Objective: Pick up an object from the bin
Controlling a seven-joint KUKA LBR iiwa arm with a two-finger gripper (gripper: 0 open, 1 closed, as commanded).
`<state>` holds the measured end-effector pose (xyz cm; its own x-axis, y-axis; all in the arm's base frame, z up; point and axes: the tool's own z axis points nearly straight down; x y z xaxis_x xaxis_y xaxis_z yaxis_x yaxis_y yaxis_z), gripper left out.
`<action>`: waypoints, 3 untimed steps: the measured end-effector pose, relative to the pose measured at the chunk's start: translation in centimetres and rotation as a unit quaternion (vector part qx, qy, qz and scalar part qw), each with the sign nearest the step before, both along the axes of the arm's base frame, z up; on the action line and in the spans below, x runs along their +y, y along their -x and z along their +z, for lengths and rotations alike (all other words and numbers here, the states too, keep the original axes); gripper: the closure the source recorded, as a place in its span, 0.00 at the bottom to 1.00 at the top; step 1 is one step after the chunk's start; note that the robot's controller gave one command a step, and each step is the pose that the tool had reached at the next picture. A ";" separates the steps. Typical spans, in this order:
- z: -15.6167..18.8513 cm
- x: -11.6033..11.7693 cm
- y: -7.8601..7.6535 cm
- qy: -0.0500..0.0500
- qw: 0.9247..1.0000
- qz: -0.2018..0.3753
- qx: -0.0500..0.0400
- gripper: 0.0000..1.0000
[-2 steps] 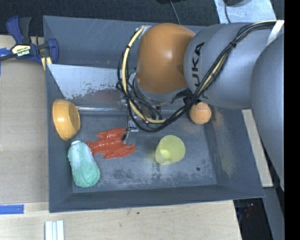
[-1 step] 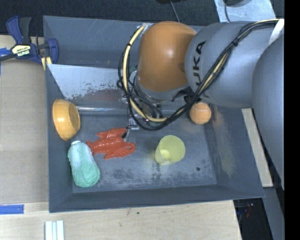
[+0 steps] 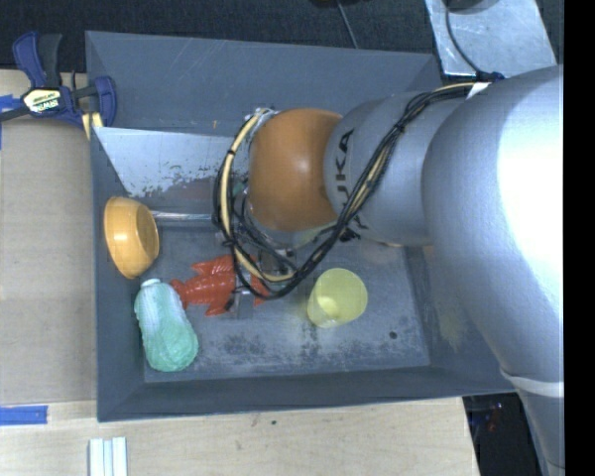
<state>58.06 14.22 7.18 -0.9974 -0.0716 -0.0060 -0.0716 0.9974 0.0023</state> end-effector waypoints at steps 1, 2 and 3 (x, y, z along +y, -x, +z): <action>7.2 0.2 0.2 0.000 0.999 0.038 -0.005 0.00; 2.9 -0.3 0.1 0.001 0.996 0.088 0.003 0.00; -0.1 -0.2 0.0 0.001 0.987 0.158 -0.007 0.00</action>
Offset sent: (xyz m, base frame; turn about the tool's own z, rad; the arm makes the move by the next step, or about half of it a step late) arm -0.0018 -0.0026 0.0291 -0.1770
